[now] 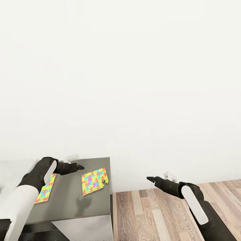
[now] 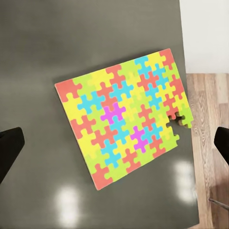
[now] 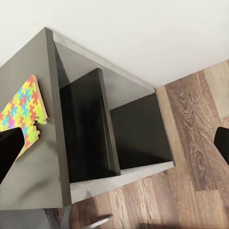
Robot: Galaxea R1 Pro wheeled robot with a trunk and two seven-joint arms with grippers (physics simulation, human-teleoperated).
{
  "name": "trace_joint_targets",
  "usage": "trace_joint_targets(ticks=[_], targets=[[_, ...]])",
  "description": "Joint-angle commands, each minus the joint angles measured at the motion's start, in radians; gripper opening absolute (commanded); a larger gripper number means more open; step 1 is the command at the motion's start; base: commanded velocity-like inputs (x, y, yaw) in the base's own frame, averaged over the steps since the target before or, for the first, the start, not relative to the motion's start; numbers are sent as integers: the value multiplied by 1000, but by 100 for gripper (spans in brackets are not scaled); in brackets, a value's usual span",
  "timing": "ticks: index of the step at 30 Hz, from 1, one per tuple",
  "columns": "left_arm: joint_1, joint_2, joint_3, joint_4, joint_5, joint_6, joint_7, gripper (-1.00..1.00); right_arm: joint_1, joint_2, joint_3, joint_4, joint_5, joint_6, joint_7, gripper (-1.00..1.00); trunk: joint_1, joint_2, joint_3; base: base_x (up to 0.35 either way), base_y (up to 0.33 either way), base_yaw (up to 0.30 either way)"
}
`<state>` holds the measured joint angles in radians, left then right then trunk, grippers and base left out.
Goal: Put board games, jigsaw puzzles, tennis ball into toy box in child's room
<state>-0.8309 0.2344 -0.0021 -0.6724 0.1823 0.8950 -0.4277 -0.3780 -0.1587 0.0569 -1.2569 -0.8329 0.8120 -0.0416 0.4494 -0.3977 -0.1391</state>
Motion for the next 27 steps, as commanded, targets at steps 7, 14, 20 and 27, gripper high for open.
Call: trace_joint_targets(ticks=[7, 14, 20, 27], targets=[[-1, 0, 0, -1, 6, 6, 1, 100, -1, -1, 1, -1, -5, 3, -4, 100, 1, -2, -14, 0, 0, 0], [-1, 0, 0, -1, 6, 5, 1, 100, -1, -1, 1, -1, -5, 3, -4, 100, 1, -2, -25, 0, 0, 0], [-2, 0, 0, -12, 6, 7, 0, 100, -1, -1, 0, -1, -5, 3, -4, 100, 1, -2, -35, 0, 0, 0], [-2, 0, 0, -35, 6, 14, -1, 100, -1, -1, 0, -1, -5, 3, -3, 100, 1, -2, -46, 8, 0, 0]])
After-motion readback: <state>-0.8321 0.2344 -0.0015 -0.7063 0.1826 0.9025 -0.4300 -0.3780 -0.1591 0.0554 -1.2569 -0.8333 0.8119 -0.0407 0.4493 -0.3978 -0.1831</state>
